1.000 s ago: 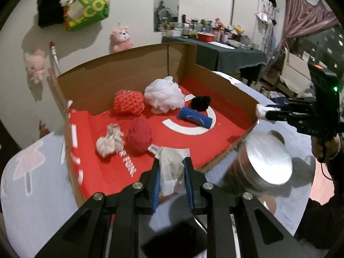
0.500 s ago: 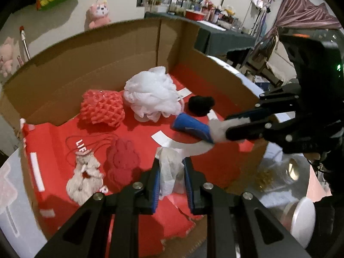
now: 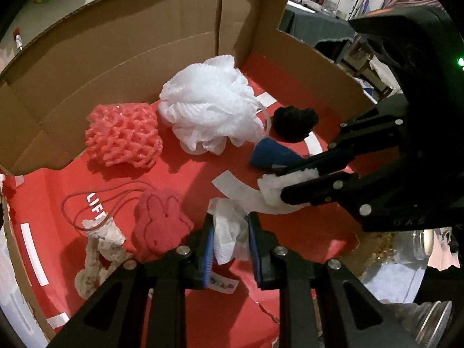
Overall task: Organize soft objects
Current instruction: 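Open the left tool to drop the tissue while the right tool releases the plush toy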
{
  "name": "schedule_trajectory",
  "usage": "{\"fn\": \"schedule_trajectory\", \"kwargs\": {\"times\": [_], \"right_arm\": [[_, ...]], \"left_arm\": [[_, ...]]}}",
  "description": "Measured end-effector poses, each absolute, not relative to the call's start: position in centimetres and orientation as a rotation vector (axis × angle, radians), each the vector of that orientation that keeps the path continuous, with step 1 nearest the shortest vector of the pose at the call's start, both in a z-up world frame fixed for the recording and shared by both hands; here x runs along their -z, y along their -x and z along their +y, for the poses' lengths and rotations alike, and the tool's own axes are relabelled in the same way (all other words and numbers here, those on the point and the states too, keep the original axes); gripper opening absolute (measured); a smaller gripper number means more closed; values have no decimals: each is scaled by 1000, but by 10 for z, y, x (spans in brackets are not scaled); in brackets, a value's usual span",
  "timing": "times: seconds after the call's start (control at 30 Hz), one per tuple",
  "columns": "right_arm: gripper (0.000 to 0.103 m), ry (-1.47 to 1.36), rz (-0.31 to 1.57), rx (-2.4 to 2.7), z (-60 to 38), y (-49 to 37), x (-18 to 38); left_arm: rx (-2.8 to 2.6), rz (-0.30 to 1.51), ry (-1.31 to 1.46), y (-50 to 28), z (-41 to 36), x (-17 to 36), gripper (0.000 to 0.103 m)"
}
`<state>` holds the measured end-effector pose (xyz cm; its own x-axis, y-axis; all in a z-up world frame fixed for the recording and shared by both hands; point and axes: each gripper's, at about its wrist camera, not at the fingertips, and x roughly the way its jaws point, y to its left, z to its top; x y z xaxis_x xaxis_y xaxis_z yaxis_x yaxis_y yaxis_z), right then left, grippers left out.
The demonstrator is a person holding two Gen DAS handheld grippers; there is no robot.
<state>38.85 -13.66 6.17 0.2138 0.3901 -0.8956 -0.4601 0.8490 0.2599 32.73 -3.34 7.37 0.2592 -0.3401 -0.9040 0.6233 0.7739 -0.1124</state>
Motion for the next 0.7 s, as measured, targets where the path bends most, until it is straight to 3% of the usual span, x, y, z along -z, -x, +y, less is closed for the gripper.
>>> {"fn": "schedule_trajectory", "kwargs": {"times": [0.23,0.5,0.7], "right_arm": [[17,76,1232,-591,-137,-389,-59],[17,96,1230,-593,-131,-388,-59],[18,114,1227,-595,-127,-385,-59]], "left_arm": [[654,1152,-297,-334,-38,-66,22],[651,1149,-311,-334,-45,-62,33],[644,1143,-305,-334,-47,-61,35]]}}
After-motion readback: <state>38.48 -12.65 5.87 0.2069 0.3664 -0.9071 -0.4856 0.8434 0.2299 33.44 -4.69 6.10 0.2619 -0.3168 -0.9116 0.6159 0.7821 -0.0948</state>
